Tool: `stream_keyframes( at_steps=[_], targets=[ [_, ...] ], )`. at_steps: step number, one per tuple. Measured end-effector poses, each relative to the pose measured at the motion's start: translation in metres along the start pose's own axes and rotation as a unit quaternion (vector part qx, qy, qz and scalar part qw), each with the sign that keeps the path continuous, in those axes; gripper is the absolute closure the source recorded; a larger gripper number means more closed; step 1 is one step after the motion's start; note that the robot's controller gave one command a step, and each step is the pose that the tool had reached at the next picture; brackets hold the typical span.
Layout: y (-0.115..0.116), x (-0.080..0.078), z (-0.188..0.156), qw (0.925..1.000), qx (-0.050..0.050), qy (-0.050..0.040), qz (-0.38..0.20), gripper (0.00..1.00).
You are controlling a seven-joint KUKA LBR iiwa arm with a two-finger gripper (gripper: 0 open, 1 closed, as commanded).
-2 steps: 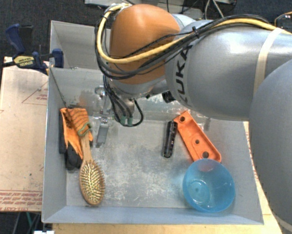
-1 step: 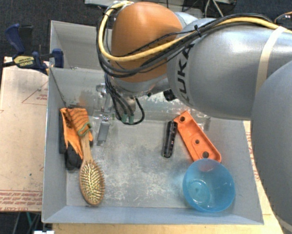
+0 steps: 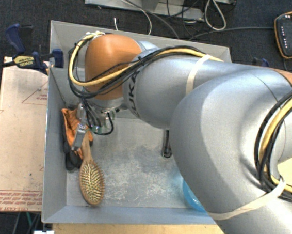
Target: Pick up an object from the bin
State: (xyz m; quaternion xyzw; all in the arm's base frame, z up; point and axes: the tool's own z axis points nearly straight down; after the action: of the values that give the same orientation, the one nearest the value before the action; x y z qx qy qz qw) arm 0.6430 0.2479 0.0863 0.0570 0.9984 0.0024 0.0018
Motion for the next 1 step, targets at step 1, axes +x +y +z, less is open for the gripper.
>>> stream_keyframes(
  at_steps=[1],
  targets=[
    [-0.0073,-0.0064,-0.0761,0.9994,-0.003,-0.0072,0.033,0.0]
  ],
)
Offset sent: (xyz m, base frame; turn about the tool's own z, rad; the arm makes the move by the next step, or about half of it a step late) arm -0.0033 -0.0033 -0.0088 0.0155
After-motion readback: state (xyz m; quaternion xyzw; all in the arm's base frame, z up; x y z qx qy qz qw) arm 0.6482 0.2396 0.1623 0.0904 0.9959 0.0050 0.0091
